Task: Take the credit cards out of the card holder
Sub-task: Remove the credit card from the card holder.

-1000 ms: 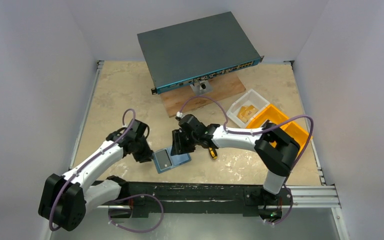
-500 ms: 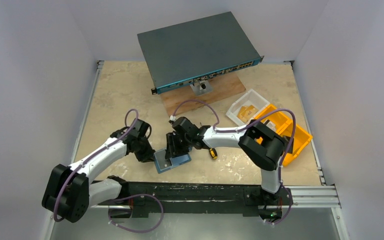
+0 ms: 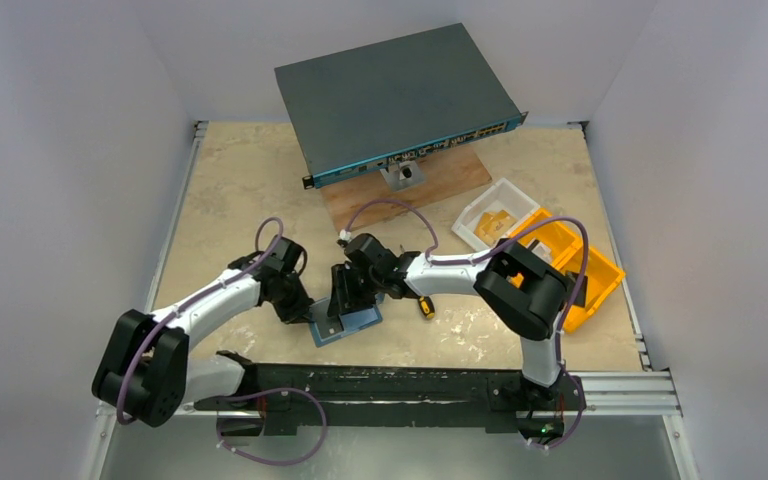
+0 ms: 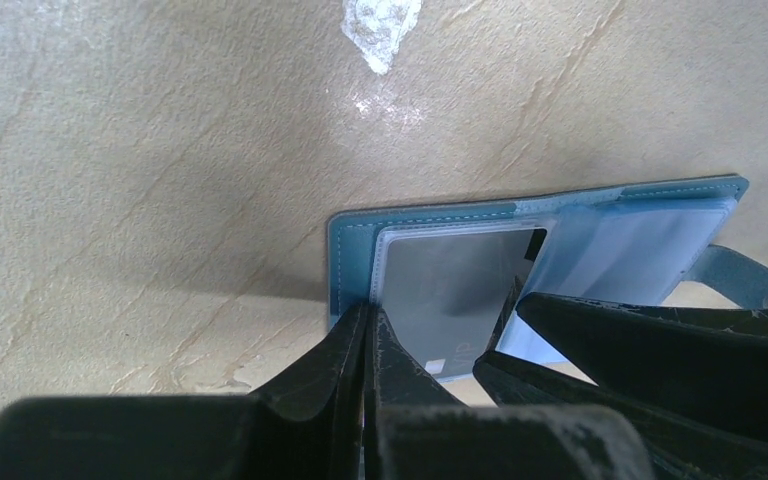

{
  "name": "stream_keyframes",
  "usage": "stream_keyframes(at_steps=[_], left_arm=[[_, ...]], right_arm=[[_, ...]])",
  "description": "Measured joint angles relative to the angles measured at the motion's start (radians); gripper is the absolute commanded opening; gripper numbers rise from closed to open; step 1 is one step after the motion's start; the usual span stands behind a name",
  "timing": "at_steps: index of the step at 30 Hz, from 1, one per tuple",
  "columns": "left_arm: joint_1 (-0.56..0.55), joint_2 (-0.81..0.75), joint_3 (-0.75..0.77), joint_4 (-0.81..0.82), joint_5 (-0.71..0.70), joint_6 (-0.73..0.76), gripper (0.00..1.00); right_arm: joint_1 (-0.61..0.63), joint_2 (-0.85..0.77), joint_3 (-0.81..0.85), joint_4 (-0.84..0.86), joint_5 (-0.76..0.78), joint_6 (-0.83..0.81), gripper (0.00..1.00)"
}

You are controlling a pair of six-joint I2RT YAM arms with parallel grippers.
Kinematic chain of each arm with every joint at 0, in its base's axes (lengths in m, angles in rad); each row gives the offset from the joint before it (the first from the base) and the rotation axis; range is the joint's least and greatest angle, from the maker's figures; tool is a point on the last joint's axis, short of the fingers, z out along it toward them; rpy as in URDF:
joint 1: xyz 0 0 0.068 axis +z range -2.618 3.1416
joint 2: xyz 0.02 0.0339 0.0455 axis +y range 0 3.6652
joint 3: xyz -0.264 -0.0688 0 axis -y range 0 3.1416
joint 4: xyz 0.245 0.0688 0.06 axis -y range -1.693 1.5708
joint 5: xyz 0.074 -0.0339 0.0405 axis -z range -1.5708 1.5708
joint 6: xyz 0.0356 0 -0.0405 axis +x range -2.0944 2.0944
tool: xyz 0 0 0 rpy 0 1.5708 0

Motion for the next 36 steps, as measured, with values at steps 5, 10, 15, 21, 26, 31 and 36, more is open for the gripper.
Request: stream_keyframes(at_steps=[5, 10, 15, 21, 26, 31, 36], left_arm=[[0.002, 0.021, 0.0, 0.009, 0.008, 0.0, 0.0], [0.005, 0.033, 0.0, 0.016, 0.022, 0.0, 0.0], [0.003, 0.049, 0.006, 0.025, 0.039, -0.001, 0.0], [-0.008, 0.066, 0.013, 0.037, 0.051, -0.012, 0.0], [-0.014, 0.082, 0.024, 0.033, 0.046, -0.029, 0.0], [-0.016, 0.093, 0.031, 0.027, 0.045, -0.04, 0.0], [-0.016, 0.098, 0.035, 0.021, 0.042, -0.046, 0.0]], right_arm=[[-0.002, 0.016, -0.011, 0.046, -0.029, 0.016, 0.38], [-0.012, 0.018, -0.031, 0.09, -0.06, 0.035, 0.38], [-0.032, 0.018, -0.065, 0.15, -0.104, 0.064, 0.38], [-0.066, 0.018, -0.13, 0.256, -0.171, 0.109, 0.3], [-0.093, 0.017, -0.196, 0.352, -0.206, 0.153, 0.22], [-0.106, 0.017, -0.243, 0.423, -0.237, 0.191, 0.16], [-0.107, 0.017, -0.265, 0.468, -0.256, 0.221, 0.05]])
